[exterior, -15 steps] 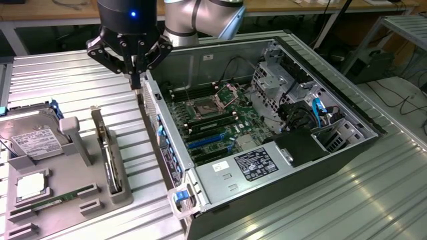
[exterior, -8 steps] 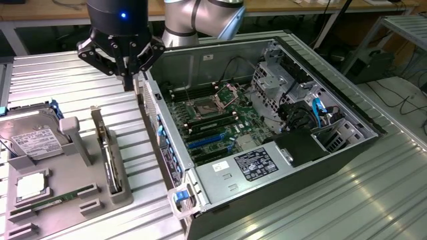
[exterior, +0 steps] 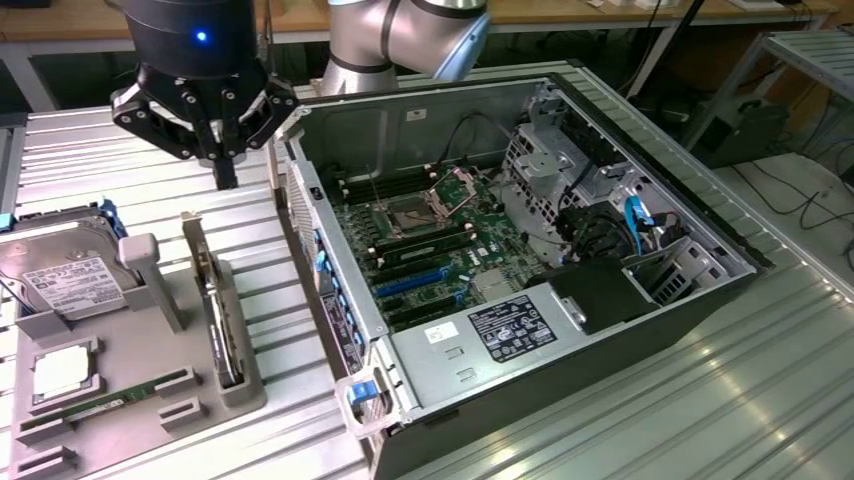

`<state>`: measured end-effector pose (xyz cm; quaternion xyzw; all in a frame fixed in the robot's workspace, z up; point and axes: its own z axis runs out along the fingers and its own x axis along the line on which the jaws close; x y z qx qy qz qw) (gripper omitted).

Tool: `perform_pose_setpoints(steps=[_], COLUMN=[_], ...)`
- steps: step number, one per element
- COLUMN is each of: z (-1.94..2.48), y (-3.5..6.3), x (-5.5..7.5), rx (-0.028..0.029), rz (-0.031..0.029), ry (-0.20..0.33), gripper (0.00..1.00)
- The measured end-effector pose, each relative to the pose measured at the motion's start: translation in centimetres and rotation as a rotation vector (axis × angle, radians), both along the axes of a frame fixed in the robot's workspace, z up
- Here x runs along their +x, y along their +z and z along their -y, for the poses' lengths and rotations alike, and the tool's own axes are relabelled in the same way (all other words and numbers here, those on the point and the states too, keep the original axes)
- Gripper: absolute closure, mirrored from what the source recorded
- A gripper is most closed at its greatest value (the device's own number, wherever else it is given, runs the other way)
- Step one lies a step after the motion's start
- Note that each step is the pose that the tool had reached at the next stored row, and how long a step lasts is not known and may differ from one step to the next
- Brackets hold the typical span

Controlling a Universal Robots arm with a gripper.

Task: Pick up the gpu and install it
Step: 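Reach for the gpu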

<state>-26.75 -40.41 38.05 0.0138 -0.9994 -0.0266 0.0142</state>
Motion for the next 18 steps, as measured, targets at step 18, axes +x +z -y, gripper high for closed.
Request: perform_pose_setpoints(steps=[18], z=[0.02], y=[-0.24], x=[-4.7], rx=[0.0002], rz=[0.0], ry=[0.044], gripper=[0.89])
